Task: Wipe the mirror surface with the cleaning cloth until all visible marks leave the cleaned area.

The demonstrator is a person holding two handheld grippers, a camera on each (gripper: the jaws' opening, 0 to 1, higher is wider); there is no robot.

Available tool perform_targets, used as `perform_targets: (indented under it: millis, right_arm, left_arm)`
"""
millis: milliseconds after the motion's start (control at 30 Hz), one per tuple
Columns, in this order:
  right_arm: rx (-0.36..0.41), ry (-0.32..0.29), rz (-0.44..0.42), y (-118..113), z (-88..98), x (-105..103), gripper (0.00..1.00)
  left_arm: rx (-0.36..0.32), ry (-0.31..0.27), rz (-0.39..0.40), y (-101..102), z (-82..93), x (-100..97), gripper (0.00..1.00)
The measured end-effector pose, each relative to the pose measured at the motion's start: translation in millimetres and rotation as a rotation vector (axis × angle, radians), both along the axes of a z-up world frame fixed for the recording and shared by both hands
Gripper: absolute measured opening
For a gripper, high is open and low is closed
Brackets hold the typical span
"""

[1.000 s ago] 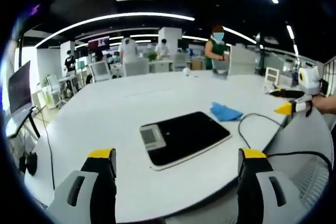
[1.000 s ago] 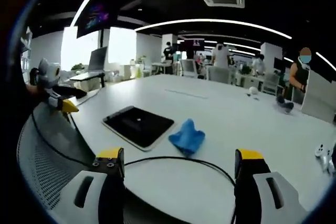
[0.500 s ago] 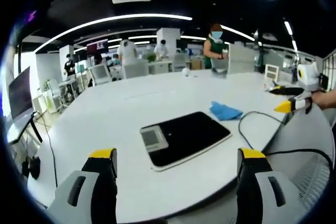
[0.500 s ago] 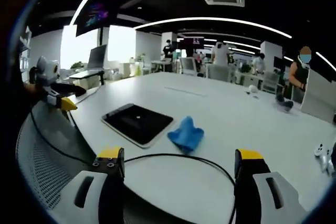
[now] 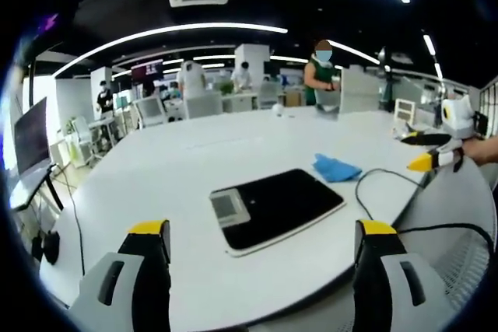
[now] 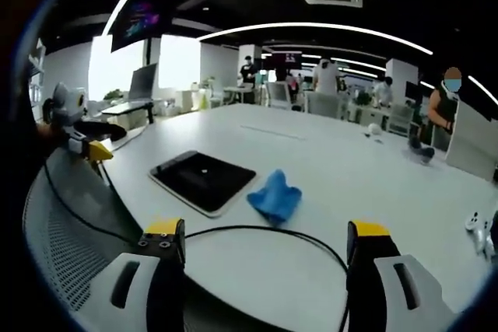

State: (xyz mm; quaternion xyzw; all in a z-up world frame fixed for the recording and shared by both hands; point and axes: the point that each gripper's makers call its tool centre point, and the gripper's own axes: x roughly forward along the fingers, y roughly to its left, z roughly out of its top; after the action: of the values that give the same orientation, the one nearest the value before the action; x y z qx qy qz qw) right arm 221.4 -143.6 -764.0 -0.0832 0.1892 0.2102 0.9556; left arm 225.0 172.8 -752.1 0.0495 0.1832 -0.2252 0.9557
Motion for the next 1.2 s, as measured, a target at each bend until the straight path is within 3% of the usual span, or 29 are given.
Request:
perform_targets:
  millis: [1200]
  right_arm:
    - [-0.002, 0.008, -0.025, -3.8, 0.6, 0.0, 0.87]
  left_arm:
    - [0.004, -0.011, 0.009, 0.6, 1.4, 0.9, 0.99]
